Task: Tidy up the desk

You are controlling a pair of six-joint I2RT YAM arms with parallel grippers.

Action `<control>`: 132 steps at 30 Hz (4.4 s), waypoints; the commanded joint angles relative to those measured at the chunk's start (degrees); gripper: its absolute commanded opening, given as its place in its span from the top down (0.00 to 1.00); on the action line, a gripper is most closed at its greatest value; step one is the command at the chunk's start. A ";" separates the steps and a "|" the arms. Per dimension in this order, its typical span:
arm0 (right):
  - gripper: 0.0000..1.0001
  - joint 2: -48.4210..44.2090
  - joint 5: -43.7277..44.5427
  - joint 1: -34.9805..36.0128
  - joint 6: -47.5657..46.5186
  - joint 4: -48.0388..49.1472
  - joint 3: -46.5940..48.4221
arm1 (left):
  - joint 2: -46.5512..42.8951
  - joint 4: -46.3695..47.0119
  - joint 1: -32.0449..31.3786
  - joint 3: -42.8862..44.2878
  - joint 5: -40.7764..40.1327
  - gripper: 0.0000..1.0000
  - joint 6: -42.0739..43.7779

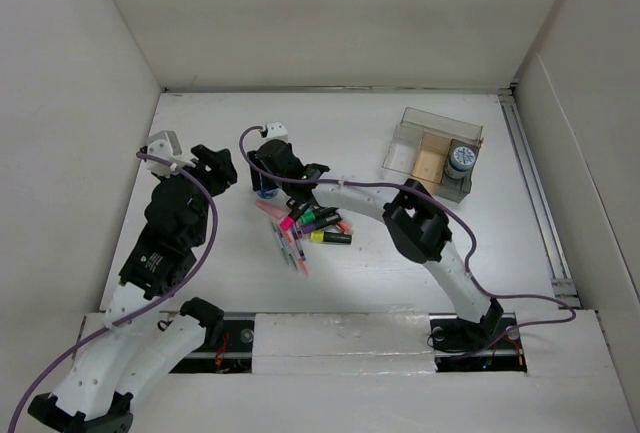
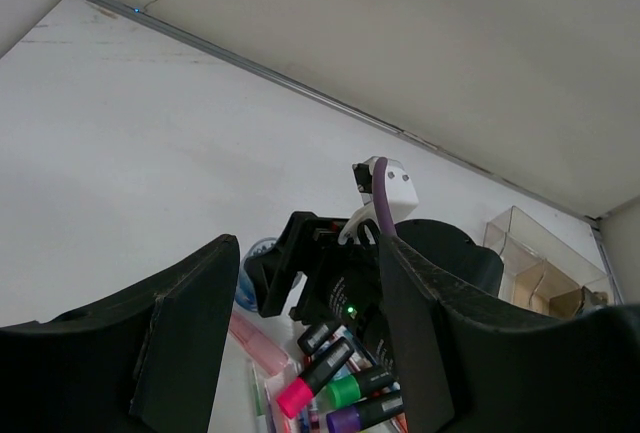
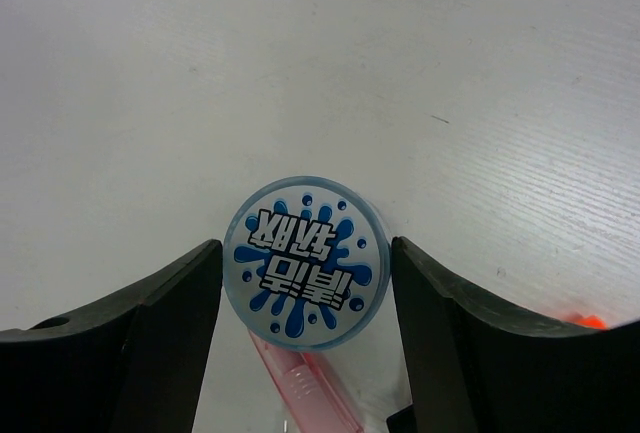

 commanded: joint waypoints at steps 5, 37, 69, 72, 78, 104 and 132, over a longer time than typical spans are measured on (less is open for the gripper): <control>0.13 1.49 -0.24 0.30 0.74 0.13 2.00 | 0.49 2.18 0.26 -0.19 1.03 0.46 0.92; 0.62 -52.89 -7.54 -27.52 30.96 29.58 -56.33 | 7.35 2.61 0.26 1.49 10.59 0.72 -0.68; 0.58 -59.24 1.51 -54.98 33.43 1.80 -61.81 | 14.03 4.90 0.26 2.36 29.59 1.00 4.17; 0.57 -58.72 3.36 -54.46 32.99 0.83 -61.46 | 14.38 4.82 0.26 2.45 29.33 1.00 4.34; 0.52 -54.85 5.30 -53.32 33.08 -2.67 -58.65 | 14.03 4.64 0.26 2.36 28.45 0.96 4.69; 0.86 -50.48 -11.56 -10.62 15.79 11.91 -55.40 | 14.29 2.36 0.26 2.71 13.25 0.68 5.84; 0.48 -40.42 -4.79 0.22 15.50 1.70 -54.68 | 10.69 2.62 0.88 2.63 15.26 0.67 5.75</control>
